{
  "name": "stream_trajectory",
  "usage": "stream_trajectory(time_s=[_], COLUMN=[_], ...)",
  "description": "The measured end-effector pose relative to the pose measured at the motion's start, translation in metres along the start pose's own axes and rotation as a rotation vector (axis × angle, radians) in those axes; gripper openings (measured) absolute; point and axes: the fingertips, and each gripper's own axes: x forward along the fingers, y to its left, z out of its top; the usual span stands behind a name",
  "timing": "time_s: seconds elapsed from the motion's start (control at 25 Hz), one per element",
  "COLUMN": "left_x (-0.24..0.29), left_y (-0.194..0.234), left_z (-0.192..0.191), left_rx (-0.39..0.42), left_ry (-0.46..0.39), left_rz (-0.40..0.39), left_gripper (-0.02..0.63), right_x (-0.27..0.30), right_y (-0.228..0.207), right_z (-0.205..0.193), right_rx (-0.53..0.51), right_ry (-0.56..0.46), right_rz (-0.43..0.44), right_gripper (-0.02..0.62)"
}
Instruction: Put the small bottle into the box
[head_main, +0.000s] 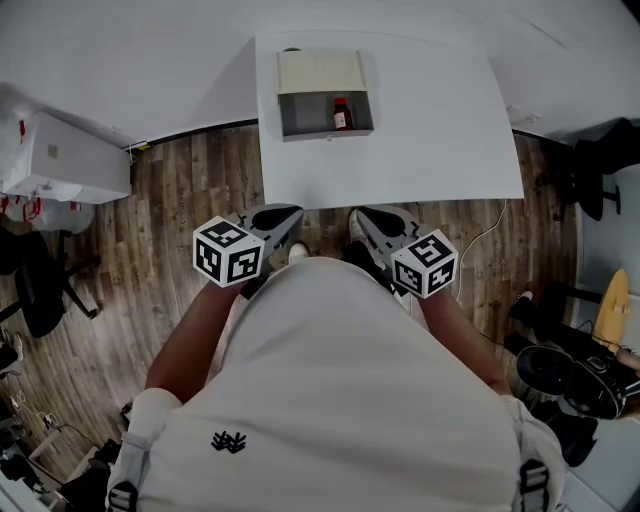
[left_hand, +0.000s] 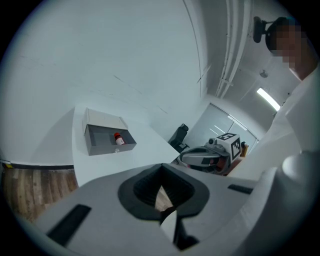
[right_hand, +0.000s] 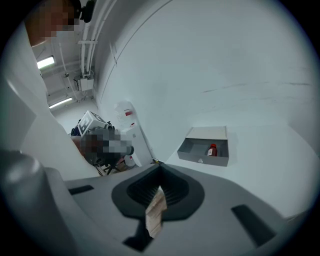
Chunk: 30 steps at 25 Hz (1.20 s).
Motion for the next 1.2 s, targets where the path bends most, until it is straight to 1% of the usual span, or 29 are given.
stream_trajectory(time_s=[0.56, 0.84, 1.2], left_x=[-0.002, -0.003, -0.001], left_y=[0.014, 0.024, 0.034], left_z=[0.004, 0.006, 0.012], left_rx=[-0.018, -0.035, -0.053], left_ry=[-0.01, -0.023, -0.036], left_rz=[0.012, 0.034, 0.057], left_gripper=[0.006, 0.006, 0.006], right_x=[0.012, 0.021, 0.034], right_y=[-0.005, -0.012, -0.022], right_z=[0.006, 0.007, 0.018], right_rx=[-0.017, -0.026, -0.051], right_ry=[0.024, 0.049, 0.064], right_rz=[0.005, 0.017, 0.04], right_gripper=[0.006, 0.005, 0.005])
